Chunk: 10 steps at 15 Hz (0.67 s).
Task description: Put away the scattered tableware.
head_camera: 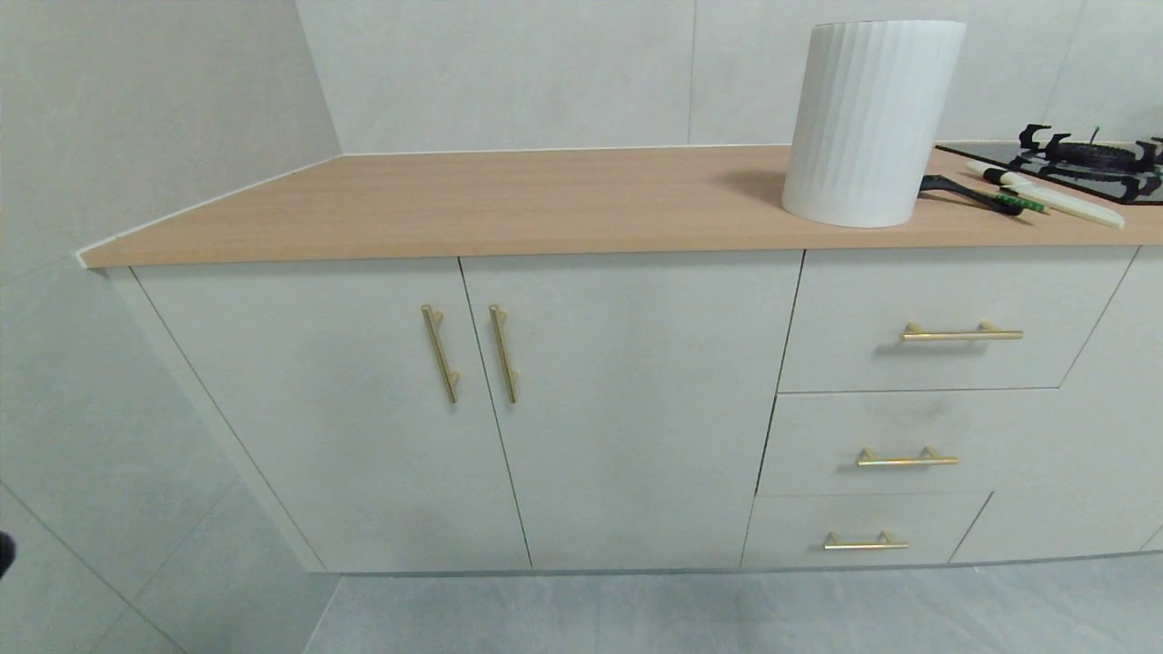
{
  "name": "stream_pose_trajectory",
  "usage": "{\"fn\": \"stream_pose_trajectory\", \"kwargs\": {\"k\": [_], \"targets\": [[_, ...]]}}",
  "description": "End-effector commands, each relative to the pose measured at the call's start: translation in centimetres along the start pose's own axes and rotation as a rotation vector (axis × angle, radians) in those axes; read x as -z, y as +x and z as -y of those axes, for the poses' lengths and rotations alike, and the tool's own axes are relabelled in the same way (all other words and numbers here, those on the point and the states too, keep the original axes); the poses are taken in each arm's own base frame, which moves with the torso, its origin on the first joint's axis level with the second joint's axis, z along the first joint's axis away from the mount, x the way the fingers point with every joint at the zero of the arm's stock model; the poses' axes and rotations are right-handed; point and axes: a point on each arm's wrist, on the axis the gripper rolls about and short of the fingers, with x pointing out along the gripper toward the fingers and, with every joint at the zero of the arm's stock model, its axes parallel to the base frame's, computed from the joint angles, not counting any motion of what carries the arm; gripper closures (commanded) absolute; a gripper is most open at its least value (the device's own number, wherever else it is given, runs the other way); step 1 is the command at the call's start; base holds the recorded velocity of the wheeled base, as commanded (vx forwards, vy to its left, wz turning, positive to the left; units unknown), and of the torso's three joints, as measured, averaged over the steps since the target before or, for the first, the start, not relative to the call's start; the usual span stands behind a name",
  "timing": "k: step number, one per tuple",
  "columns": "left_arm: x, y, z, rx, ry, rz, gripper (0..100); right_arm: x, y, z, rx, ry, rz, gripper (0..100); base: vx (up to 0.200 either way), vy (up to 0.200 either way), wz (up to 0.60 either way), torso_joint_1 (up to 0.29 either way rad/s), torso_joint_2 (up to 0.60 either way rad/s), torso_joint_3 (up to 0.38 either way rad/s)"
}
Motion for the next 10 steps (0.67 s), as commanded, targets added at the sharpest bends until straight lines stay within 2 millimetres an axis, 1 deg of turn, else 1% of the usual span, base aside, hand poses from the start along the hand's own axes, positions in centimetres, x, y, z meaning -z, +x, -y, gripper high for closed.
{"fn": "stream_pose_trajectory", "kwargs": {"k": [1, 3, 5, 6, 7, 8, 9, 10], "targets": [[0.7, -3.9, -1.4, -0.076, -0.045, 0.157, 0, 1.6, -7.9, 1.8, 0.141, -0.064, 0.251, 0, 0.0, 0.0, 0.0, 0.0, 0.0, 0.0], [1.2, -5.6, -1.9, -0.099, -0.076, 0.241, 0, 2.5, -9.6, 1.7, 0.185, -0.065, 0.294, 0, 0.0, 0.0, 0.0, 0.0, 0.0, 0.0], [2.0, -6.5, -2.0, -0.121, -0.081, 0.277, 0, 2.9, -10.5, 1.6, 0.199, -0.062, 0.331, 0, 0.0, 0.0, 0.0, 0.0, 0.0, 0.0], [2.8, -6.7, -1.9, -0.154, -0.07, 0.273, 0, 3.3, -10.5, 1.6, 0.209, -0.064, 0.318, 0, 0.0, 0.0, 0.0, 0.0, 0.0, 0.0], [3.0, -6.6, -1.7, -0.173, -0.068, 0.268, 0, 3.4, -10.4, 1.6, 0.212, -0.062, 0.312, 0, 0.0, 0.0, 0.0, 0.0, 0.0, 0.0], [4.2, -6.9, -1.3, -0.23, -0.061, 0.276, 0, 4.0, -10.0, 1.5, 0.215, -0.048, 0.289, 0, 0.0, 0.0, 0.0, 0.0, 0.0, 0.0], [5.9, -6.8, -1.0, -0.215, -0.048, 0.269, 0, 5.1, -9.3, 1.4, 0.211, -0.044, 0.247, 0, 0.0, 0.0, 0.0, 0.0, 0.0, 0.0], [6.8, -6.1, -0.9, -0.213, -0.053, 0.244, 0, 6.2, -8.7, 1.3, 0.206, -0.046, 0.206, 0, 0.0, 0.0, 0.0, 0.0, 0.0, 0.0]]}}
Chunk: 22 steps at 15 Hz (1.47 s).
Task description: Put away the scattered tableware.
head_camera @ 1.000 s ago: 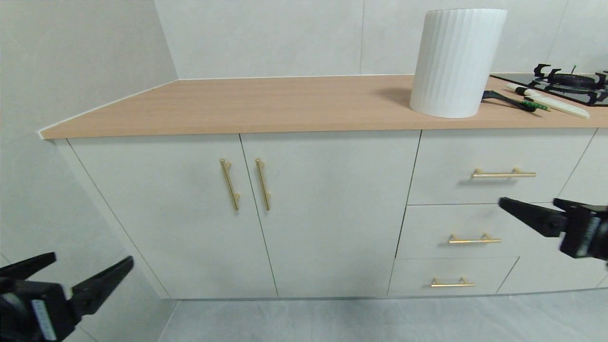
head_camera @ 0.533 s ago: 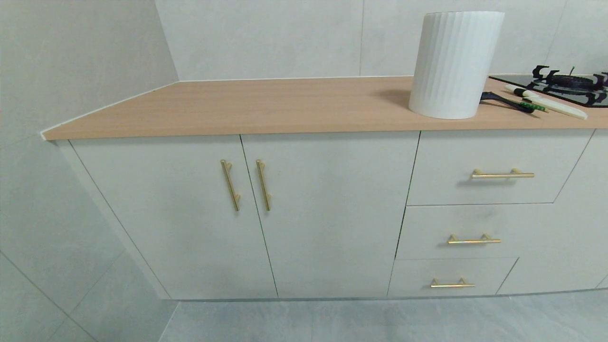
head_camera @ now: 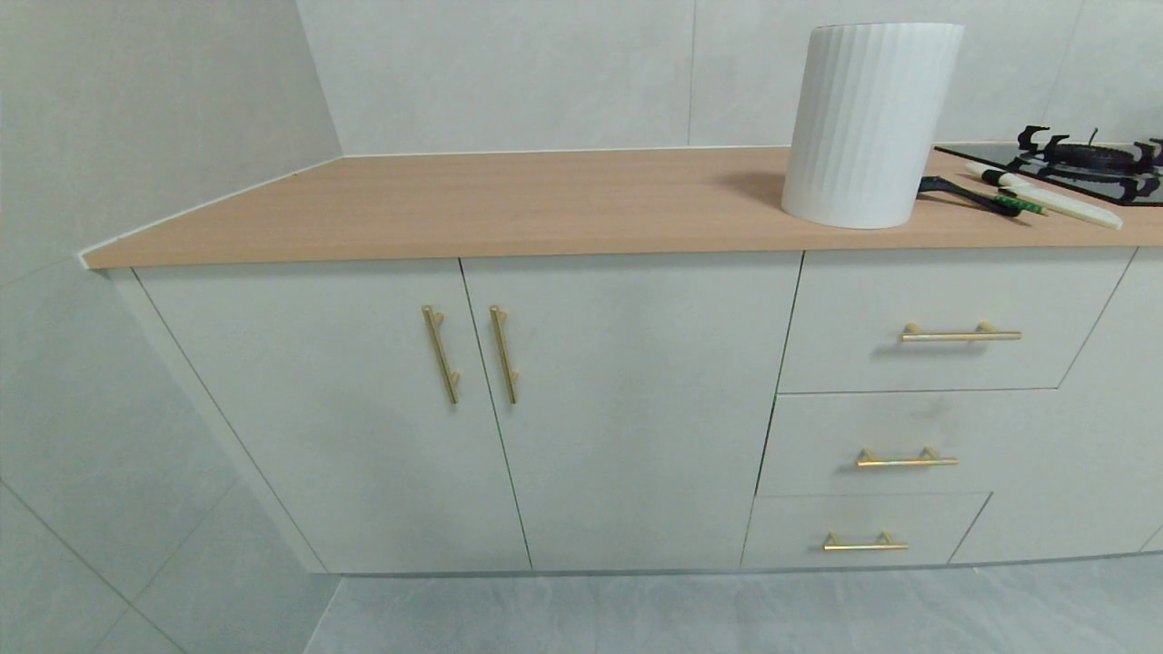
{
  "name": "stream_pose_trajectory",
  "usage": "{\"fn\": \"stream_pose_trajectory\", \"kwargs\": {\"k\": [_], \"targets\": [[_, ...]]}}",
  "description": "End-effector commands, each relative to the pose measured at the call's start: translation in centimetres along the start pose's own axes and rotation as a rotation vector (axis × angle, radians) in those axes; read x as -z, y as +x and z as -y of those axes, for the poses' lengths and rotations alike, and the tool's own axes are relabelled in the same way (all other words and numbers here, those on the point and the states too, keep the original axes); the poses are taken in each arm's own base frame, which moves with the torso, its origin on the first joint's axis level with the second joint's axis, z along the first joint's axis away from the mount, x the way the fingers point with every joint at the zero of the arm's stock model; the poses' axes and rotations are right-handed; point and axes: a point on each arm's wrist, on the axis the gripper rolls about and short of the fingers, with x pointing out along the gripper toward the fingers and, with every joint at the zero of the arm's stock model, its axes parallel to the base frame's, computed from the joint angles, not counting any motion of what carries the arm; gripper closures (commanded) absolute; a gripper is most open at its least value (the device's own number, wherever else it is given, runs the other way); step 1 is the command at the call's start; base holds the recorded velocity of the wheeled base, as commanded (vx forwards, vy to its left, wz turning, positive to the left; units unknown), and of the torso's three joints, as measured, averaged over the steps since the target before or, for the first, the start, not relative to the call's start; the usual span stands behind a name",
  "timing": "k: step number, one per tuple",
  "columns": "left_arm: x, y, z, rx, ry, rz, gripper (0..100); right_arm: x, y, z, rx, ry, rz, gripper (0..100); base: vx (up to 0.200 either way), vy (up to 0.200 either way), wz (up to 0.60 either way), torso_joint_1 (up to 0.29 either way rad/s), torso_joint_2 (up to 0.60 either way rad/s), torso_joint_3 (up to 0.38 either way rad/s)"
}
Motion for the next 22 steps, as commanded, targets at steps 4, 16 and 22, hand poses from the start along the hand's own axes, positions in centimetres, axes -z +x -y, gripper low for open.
{"fn": "stream_pose_trajectory", "kwargs": {"k": [4, 16, 22], "targets": [[8.2, 0.9, 0.9, -0.01, 0.049, -0.135, 0, 8.9, 1.1, -1.4, -0.034, -0.011, -0.269, 0, 0.0, 0.0, 0.0, 0.0, 0.0, 0.0], [9.2, 0.6, 1.7, 0.349, 0.004, -0.214, 0, 10.6, 0.9, -2.2, -0.303, 0.074, -0.331, 0, 0.0, 0.0, 0.0, 0.0, 0.0, 0.0], [9.2, 0.6, 1.7, 0.346, -0.001, -0.215, 0, 10.6, 0.9, -2.2, -0.302, 0.073, -0.33, 0, 0.0, 0.0, 0.0, 0.0, 0.0, 0.0]]}}
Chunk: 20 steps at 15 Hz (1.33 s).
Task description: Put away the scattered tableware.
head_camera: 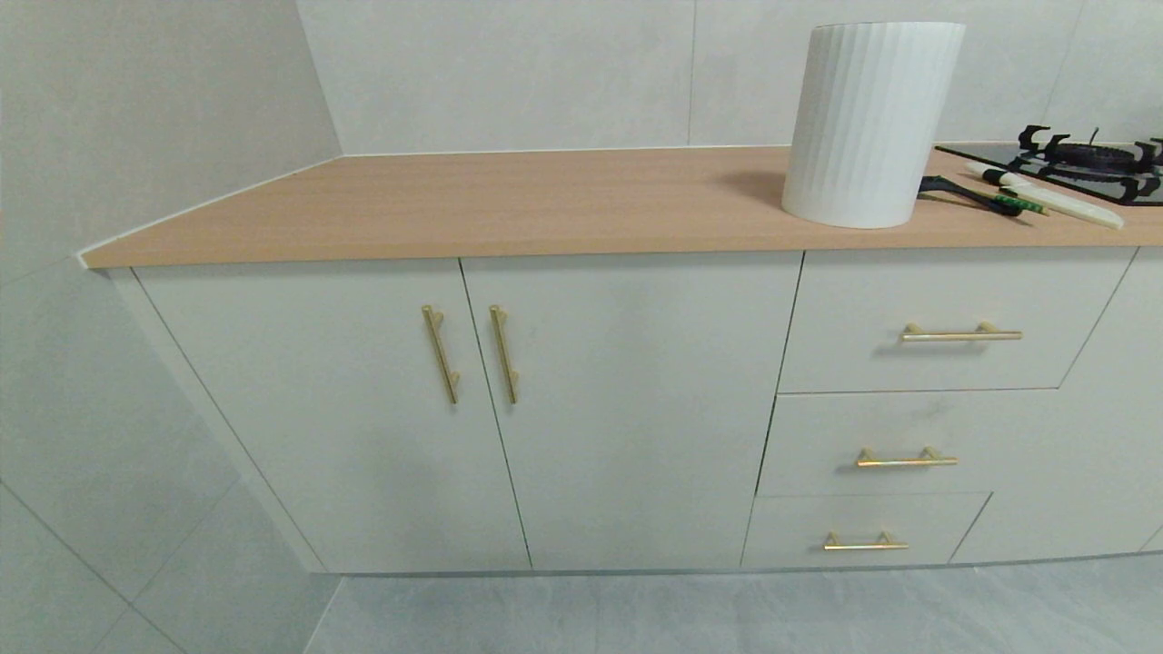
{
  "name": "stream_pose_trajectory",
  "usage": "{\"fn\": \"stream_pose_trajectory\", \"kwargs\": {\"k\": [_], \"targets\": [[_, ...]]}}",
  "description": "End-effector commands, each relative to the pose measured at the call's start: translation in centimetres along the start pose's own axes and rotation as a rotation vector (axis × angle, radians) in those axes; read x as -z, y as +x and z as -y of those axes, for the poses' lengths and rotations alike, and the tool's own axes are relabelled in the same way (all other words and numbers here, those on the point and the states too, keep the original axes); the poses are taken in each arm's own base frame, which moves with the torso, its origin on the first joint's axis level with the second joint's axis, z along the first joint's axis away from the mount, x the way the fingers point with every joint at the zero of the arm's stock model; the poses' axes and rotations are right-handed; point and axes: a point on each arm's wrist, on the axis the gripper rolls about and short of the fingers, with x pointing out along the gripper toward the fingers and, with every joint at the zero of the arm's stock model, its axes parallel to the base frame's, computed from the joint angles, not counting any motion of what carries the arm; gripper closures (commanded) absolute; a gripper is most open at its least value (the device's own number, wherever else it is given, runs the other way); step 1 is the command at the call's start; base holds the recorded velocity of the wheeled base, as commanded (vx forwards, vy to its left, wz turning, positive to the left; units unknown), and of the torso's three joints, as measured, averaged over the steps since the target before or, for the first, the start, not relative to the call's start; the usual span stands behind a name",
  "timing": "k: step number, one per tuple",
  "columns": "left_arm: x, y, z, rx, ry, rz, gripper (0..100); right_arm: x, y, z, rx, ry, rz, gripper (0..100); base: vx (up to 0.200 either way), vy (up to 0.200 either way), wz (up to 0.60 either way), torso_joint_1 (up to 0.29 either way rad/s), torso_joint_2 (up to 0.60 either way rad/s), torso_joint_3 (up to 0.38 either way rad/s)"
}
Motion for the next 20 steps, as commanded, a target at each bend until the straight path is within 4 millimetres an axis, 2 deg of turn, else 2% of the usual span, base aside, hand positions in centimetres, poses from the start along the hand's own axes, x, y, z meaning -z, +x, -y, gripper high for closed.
{"fn": "stream_pose_trajectory", "kwargs": {"k": [1, 5, 19, 20], "targets": [[0.0, 0.01, 0.0, 0.0, -0.004, -0.002, 0, 0.0, 0.02, 0.0, -0.002, 0.002, -0.003, 0, 0.0, 0.0, 0.0, 0.0, 0.0, 0.0], [0.0, 0.01, 0.0, 0.0, -0.004, -0.002, 0, 0.0, 0.02, 0.0, -0.002, 0.007, -0.003, 0, 0.0, 0.0, 0.0, 0.0, 0.0, 0.0], [-0.04, 0.0, 0.0, 0.001, -0.004, 0.0, 0, 0.0, 0.02, 0.0, -0.002, 0.009, -0.003, 0, 0.0, -0.2, 0.0, 0.004, 0.0, 0.004], [-0.04, 0.0, 0.0, 0.001, -0.004, 0.0, 0, -0.02, 0.02, 0.0, -0.002, 0.01, -0.002, 0, 0.0, 0.0, 0.0, 0.0, 0.0, 0.0]]}}
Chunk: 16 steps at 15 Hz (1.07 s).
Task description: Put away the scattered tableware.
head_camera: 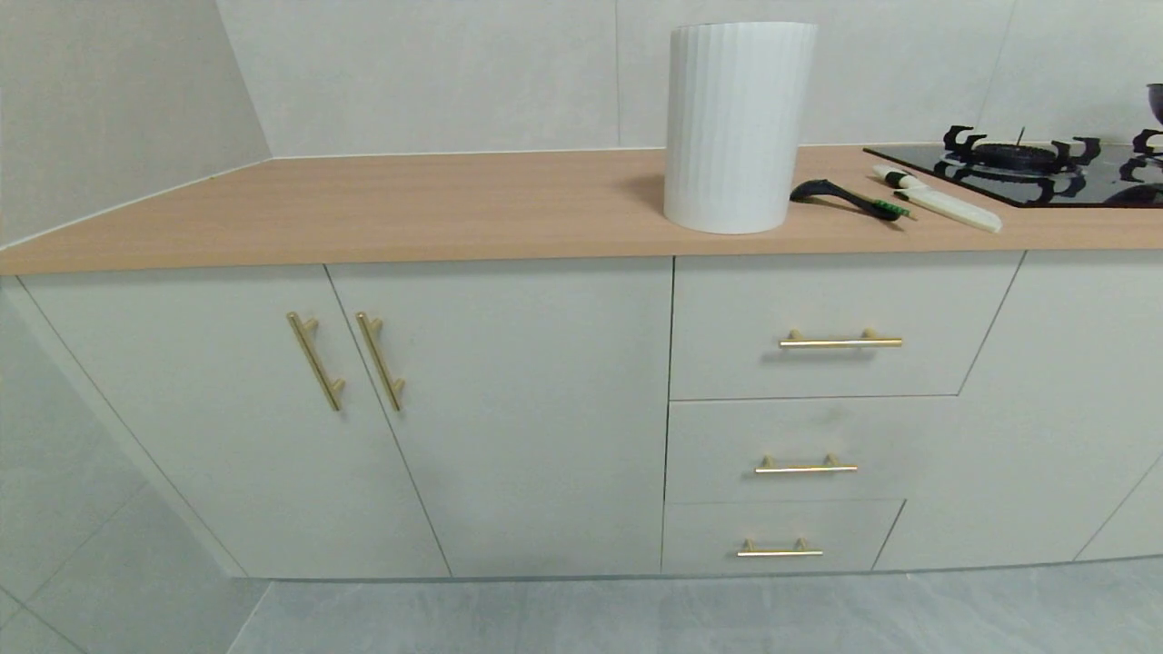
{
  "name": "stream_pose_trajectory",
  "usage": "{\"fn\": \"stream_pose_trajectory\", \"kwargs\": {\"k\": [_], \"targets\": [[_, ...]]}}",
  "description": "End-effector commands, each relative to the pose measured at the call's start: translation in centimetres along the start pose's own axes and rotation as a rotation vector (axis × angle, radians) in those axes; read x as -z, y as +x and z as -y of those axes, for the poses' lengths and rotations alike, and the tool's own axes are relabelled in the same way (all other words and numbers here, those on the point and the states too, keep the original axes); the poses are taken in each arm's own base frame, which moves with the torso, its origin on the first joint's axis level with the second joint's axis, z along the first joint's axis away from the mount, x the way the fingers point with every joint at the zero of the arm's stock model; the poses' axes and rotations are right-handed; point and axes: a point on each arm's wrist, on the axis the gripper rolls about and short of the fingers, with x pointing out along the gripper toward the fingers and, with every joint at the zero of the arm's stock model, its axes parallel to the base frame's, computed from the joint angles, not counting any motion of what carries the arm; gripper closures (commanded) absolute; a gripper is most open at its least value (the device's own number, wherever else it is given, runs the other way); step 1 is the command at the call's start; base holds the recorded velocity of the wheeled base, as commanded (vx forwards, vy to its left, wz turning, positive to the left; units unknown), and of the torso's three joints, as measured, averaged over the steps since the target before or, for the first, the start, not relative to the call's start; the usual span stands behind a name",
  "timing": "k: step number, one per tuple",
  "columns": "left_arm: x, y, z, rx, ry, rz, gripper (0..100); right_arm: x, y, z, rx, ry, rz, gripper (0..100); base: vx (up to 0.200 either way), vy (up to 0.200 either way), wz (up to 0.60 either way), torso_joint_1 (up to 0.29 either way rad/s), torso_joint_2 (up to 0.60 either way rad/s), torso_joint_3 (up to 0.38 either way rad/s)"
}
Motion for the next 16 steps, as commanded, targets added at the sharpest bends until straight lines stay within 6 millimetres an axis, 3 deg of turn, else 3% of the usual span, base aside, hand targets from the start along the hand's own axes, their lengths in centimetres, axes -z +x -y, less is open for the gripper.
{"fn": "stream_pose_trajectory", "kwargs": {"k": [1, 9, 12, 16], "targets": [[-0.01, 0.01, 0.0, 0.001, 0.0, 0.0, 0, -0.01, 0.01, 0.0, 0.0, 0.0, -0.001, 0, 0.0, 0.0, 0.0, 0.0, 0.0, 0.0], [-0.01, 0.01, 0.0, 0.001, 0.0, 0.0, 0, -0.01, 0.01, 0.0, 0.0, 0.002, -0.001, 0, 0.0, 0.0, 0.0, 0.0, 0.0, 0.0], [-0.01, 0.01, 0.0, -0.001, -0.002, 0.0, 0, -0.01, 0.01, 0.0, 0.0, 0.002, -0.001, 0, 0.2, 0.0, 0.0, -0.001, 0.0, 0.002], [-0.01, 0.01, 0.0, -0.001, -0.002, 0.0, 0, -0.01, 0.01, 0.0, 0.0, 0.0, -0.001, 0, 0.0, 0.0, 0.0, 0.0, 0.0, 0.0]]}}
